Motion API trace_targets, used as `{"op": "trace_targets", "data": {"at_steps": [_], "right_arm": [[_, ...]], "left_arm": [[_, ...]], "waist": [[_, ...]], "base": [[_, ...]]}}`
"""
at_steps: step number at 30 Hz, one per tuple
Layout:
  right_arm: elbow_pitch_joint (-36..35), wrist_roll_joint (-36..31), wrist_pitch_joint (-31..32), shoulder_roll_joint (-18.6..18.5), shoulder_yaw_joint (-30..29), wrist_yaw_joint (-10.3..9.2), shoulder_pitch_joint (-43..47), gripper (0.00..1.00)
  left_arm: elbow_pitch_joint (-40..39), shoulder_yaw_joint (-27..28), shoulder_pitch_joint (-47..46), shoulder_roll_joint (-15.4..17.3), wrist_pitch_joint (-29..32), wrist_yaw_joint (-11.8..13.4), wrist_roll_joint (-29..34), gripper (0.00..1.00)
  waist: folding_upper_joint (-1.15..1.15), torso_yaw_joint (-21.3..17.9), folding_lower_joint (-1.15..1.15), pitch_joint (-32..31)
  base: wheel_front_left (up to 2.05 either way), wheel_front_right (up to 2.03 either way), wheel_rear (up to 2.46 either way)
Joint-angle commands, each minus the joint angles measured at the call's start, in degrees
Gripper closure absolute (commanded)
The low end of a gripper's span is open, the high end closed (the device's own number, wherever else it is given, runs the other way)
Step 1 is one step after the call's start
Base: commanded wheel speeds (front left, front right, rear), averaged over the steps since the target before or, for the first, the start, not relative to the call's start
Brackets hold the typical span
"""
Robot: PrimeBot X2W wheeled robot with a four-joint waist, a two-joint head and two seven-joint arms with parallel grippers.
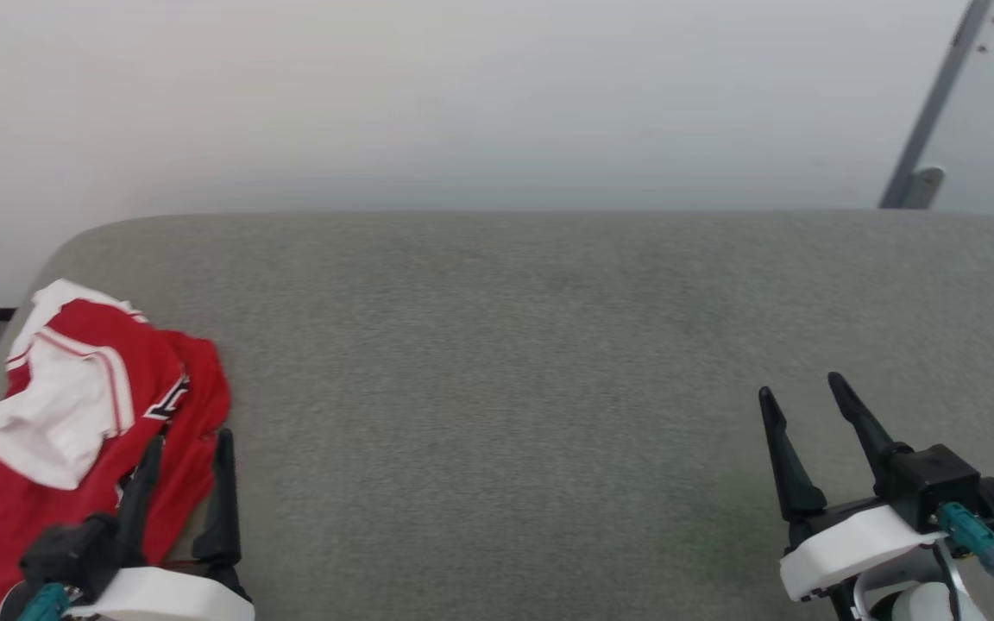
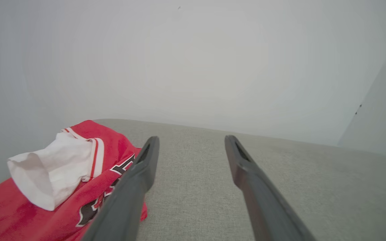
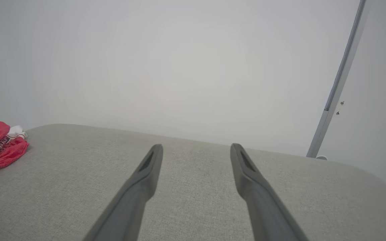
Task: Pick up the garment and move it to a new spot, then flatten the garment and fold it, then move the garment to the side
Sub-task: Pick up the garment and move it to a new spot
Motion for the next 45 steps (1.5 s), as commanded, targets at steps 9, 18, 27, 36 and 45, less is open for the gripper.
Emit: {"op": "trace_targets", "data": {"at_steps": [9,18,27,36,45], "right_arm": [[1.5,2.0,0.1,-0.7,5.0,0.01,-0.9,0.00],[3.7,4.4,-0.4,-1.2,10.3,0.01,-2.4,0.00],[4.7,5.0,-0.9,-1.2,11.2,0.01,-3.7,0.00],[4.2,4.5,-0.8,-1.5,8.1,0.01,-2.8,0.00],[-1.4,2.0,2.3,-3.2,6.1,0.01,-6.5,0.00]], "left_arm": [[1.4,2.7,-0.6,1.7,2.0,1.9,-1.9,0.00],[0.0,4.2,1.8,2.7,3.5,4.4,-1.9,0.00],[-1.5,5.1,3.2,2.8,4.2,5.9,-2.6,0.00],[0.7,4.8,-1.4,2.8,5.8,5.2,-4.7,0.00],[11.2,4.8,-14.9,5.2,6.2,1.6,-7.8,0.00]], "waist": [[0.00,9.9,0.00,-2.3],[0.00,19.1,0.00,-4.2],[0.00,22.7,0.00,-4.0],[0.00,24.0,0.00,-1.6],[0.00,19.3,0.00,6.8]], "base": [[0.00,0.00,0.00],[0.00,0.00,0.00],[0.00,0.00,0.00],[0.00,0.00,0.00],[0.00,0.00,0.00]]}}
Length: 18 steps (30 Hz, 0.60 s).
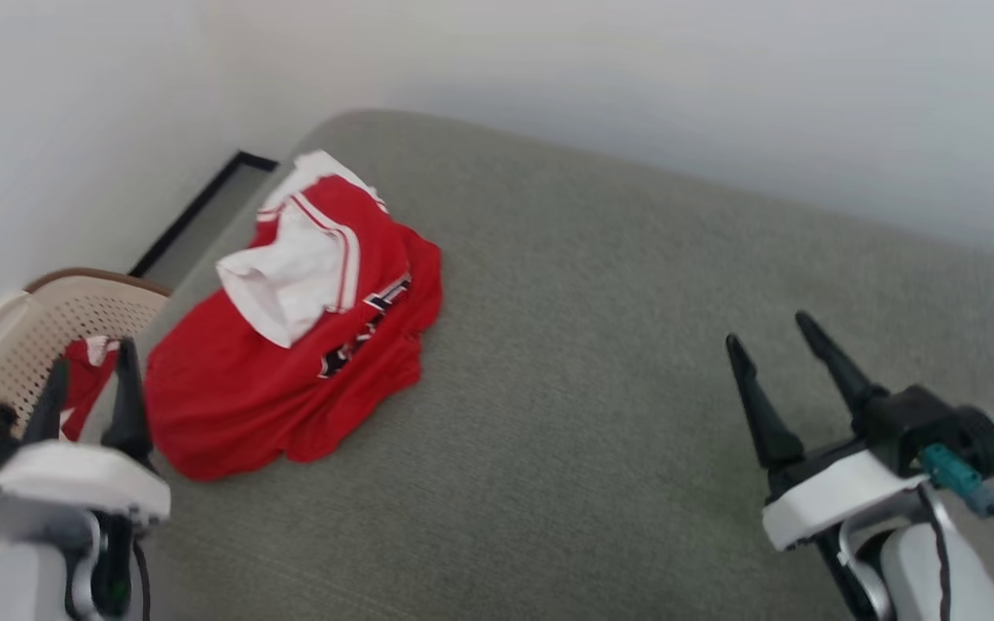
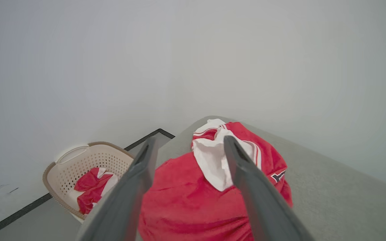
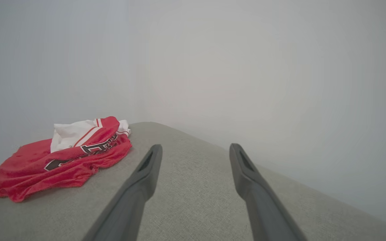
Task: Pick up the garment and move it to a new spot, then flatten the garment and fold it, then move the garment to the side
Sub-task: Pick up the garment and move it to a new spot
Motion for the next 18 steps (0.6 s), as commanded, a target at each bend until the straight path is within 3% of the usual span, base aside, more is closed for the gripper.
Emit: {"op": "trace_targets", "data": {"at_steps": [1,12,18], "right_arm": [[-1.3,-0.6,0.7,-0.5,-0.4,0.01,-1.2,0.00],[-8.6,-3.2,4.1,-1.8,-1.4,0.00,-6.5,0.00],[-11.1,-4.1,5.3,-2.2,-1.7,0.00,-8.9,0.00]], "left_arm": [[1.9,-0.2,-3.2,0.2,-0.3,-0.7,-0.4,0.00],[22.1,-2.2,-24.2,5.9,1.4,-3.7,-2.9,0.00],[34.1,-4.3,-33.4,8.3,7.2,-4.2,-5.0,0.00]], "waist": [[0.00,-3.1,0.00,4.3],[0.00,-9.5,0.00,16.6],[0.00,-12.7,0.00,22.7]], "base": [[0.00,0.00,0.00],[0.00,0.00,0.00],[0.00,0.00,0.00]]}}
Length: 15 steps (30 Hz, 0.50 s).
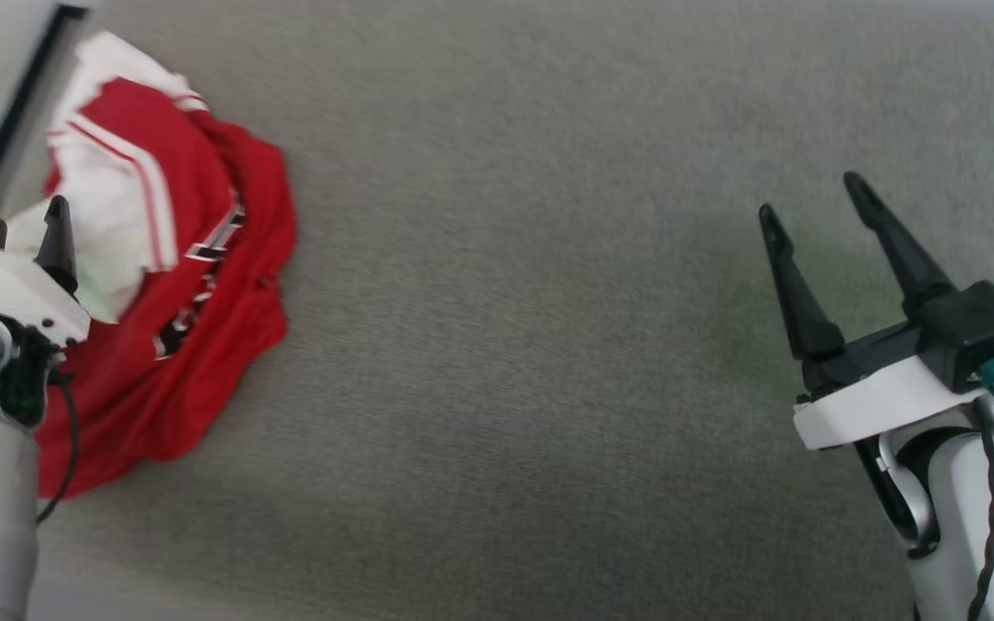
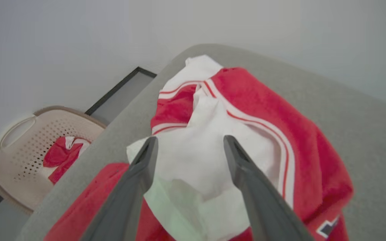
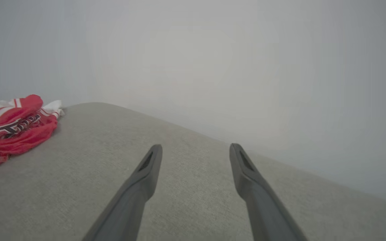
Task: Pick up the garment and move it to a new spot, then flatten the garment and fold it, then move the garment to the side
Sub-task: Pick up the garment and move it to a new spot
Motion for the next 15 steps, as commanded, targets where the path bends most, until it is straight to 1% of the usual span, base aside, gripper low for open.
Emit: {"op": "trace_targets", "data": {"at_steps": [1,2,3,6,9,11,13,15], "right_arm": [[-0.8,-0.4,0.3,-0.3,-0.2,-0.01,-1.1,0.00],[-1.2,-0.6,0.4,-0.3,-0.5,-0.01,-1.3,0.00],[-1.2,-0.6,0.4,-0.3,-0.5,-0.01,-1.3,0.00],[-1.9,-1.0,0.9,-0.1,-0.8,-0.01,-1.6,0.00],[-2.7,-1.3,1.4,-0.1,-0.9,-0.01,-2.3,0.00],[-3.1,-1.5,1.5,-0.2,-0.9,-0.01,-2.2,0.00],[-3.2,-1.7,1.7,-0.2,-1.0,-0.01,-2.1,0.00],[-3.5,-1.8,1.9,-0.1,-1.1,-0.01,-2.1,0.00]], "left_arm": [[2.9,-0.8,-2.9,0.7,2.3,-0.3,-0.7,0.00],[4.9,-0.8,-4.3,0.8,4.0,-0.3,-1.5,0.00],[4.9,-0.8,-4.3,0.8,4.0,-0.3,-1.5,0.00],[10.0,-1.2,-8.0,1.4,8.9,-0.4,-2.8,0.00],[14.6,-2.2,-10.9,1.3,14.6,-0.3,-3.4,0.00],[17.6,-3.2,-11.7,0.7,18.8,-0.3,-3.5,0.00],[20.1,-3.0,-12.3,-0.3,21.9,-0.2,-4.3,0.00],[22.1,-3.5,-11.9,-1.4,25.4,0.3,-4.6,0.00]], "waist": [[0.00,-3.5,0.00,4.9],[0.00,-3.8,0.00,5.6],[0.00,-3.8,0.00,5.6],[0.00,-4.7,0.00,7.7],[0.00,-5.4,0.00,9.7],[0.00,-5.6,0.00,10.5],[0.00,-5.8,0.00,11.1],[0.00,-5.9,0.00,11.6]], "base": [[0.00,0.00,0.00],[0.00,0.00,0.00],[0.00,0.00,0.00],[0.00,0.00,0.00],[0.00,0.00,0.00],[0.00,0.00,0.00],[0.00,0.00,0.00],[0.00,0.00,0.00]]}}
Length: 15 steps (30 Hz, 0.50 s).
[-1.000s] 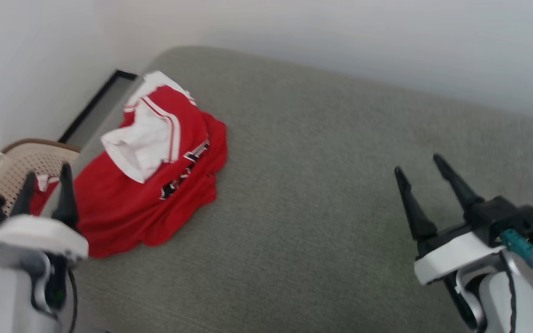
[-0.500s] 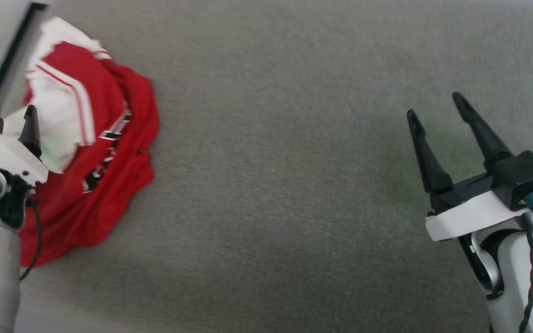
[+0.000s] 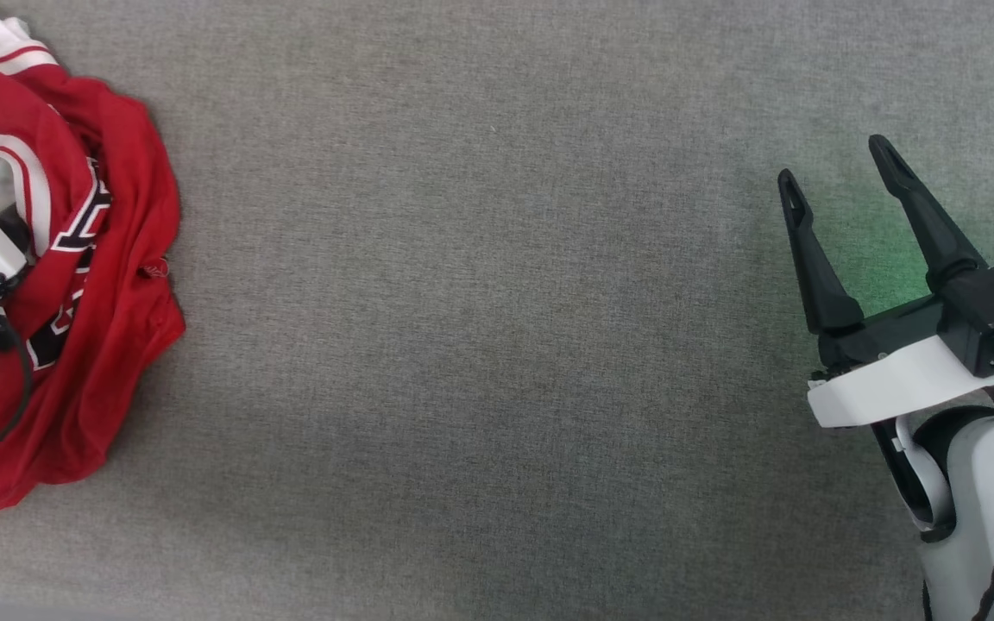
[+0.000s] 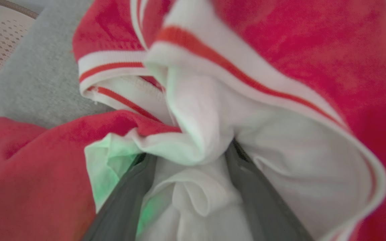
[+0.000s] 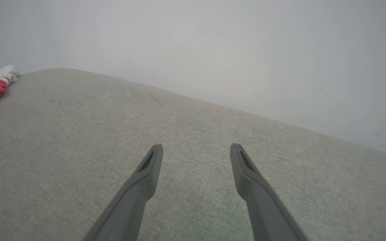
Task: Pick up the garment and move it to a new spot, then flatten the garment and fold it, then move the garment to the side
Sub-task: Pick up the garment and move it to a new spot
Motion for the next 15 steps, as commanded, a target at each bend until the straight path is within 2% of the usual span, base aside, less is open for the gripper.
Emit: {"op": "trace_targets", "data": {"at_steps": [1,3,5,7,15], "right_arm": [[-0.2,-0.1,0.1,0.3,0.0,0.00,-0.2,0.00],[-0.4,-0.3,0.2,0.6,0.2,0.00,0.0,0.00],[-0.2,-0.6,0.2,0.7,0.1,0.00,0.2,0.00],[0.1,-0.5,0.0,0.8,-0.1,0.00,0.7,0.00],[2.0,0.6,-1.7,1.7,-1.6,0.00,2.9,0.00]], "left_arm": [[3.5,-1.0,4.0,-5.3,3.0,0.6,-0.7,0.00],[4.3,-1.2,4.3,-5.7,4.5,0.7,-0.9,0.00],[4.4,-0.7,4.7,-5.4,3.1,0.7,-1.2,0.00],[4.3,-1.1,4.8,-3.9,1.6,0.5,-0.5,1.00],[-1.5,-4.3,1.4,3.4,-10.0,-0.3,2.9,1.00]], "waist": [[-0.01,-0.3,0.00,0.4],[-0.01,-0.3,0.00,0.4],[-0.01,-0.3,0.00,0.0],[-0.01,-0.1,0.00,-0.8],[-0.01,1.1,0.00,-7.3]], "base": [[0.00,0.00,0.00],[0.00,0.00,0.00],[0.00,0.00,0.00],[0.00,0.00,0.00],[0.00,0.00,0.00]]}}
